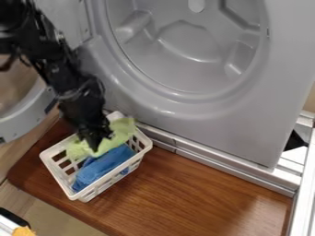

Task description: Take out the green cloth inside the washer and put it in the white basket

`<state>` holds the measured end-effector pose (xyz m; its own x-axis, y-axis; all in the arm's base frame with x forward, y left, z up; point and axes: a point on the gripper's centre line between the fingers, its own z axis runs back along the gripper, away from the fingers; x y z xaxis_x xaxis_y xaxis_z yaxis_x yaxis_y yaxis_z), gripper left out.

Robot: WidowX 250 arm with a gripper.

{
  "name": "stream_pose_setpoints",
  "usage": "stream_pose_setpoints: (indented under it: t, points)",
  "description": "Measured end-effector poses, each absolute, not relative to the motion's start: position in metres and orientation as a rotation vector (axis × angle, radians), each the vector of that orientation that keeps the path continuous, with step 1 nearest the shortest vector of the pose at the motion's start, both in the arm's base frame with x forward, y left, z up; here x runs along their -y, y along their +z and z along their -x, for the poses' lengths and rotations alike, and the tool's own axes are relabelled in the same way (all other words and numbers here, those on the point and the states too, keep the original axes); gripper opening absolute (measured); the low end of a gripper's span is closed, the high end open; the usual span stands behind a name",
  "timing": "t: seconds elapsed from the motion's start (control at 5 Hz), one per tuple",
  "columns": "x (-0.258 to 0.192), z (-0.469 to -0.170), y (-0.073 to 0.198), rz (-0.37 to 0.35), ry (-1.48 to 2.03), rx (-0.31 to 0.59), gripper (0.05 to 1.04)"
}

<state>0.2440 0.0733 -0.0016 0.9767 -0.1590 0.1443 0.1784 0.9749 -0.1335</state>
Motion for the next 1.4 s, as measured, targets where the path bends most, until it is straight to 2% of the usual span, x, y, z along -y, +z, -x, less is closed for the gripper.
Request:
stream_pose_setpoints:
  t: [0.2, 0.4, 0.6, 1.0, 1.2, 1.4]
  points:
    - [-0.075, -0.238, -0.035, 0.165, -0.157, 0.104, 0.085]
    - [-0.074, -0.235, -0.056, 0.191, -0.146, 0.067, 0.117]
    - [-0.074, -0.233, -0.055, 0.199, -0.121, 0.041, 0.299]
    - [-0.070, -0.234, -0.038, 0.163, -0.126, 0.045, 0.885]
    - [-0.066, -0.234, -0.028, 0.149, -0.135, 0.061, 1.012]
    - [-0.062, -0.236, -0.015, 0.136, -0.149, 0.067, 1.009]
